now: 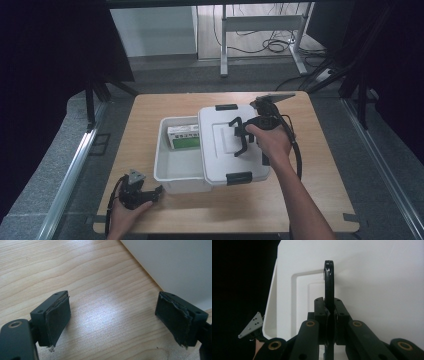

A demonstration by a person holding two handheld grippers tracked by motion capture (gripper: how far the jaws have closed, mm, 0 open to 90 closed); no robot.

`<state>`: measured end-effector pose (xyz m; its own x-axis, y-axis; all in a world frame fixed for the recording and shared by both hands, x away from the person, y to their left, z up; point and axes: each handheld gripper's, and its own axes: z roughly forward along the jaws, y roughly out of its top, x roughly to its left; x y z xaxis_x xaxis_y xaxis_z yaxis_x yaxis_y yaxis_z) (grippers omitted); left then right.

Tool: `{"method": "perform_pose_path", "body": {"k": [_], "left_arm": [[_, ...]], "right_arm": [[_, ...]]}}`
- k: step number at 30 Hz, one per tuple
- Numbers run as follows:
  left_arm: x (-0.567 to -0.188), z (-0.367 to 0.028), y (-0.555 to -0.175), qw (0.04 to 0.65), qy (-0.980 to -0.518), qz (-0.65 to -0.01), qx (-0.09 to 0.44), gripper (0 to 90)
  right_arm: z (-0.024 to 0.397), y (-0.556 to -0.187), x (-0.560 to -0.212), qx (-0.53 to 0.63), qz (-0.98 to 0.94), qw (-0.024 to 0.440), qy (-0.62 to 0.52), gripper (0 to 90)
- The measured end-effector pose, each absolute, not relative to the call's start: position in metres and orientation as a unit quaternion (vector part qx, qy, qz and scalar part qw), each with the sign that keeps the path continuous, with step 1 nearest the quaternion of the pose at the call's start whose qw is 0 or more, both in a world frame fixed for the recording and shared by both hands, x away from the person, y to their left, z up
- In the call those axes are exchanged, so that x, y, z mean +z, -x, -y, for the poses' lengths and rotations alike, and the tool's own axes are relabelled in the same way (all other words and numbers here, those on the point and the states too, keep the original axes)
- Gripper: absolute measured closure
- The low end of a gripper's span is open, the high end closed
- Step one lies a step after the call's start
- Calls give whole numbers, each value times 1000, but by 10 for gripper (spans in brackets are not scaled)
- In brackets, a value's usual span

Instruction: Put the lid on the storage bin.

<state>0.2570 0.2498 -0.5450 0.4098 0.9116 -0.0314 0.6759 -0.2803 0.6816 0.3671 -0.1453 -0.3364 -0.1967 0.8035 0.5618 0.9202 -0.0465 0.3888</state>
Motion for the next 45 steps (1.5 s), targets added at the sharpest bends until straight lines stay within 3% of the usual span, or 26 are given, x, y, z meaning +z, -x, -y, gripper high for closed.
{"method": "perform_pose_path", "body": {"k": [45], "left_arm": [[-545,-250,-257,316,-778,-510,186,129]], "right_arm": [[80,-381,-335,-347,685,107,631,844]]}}
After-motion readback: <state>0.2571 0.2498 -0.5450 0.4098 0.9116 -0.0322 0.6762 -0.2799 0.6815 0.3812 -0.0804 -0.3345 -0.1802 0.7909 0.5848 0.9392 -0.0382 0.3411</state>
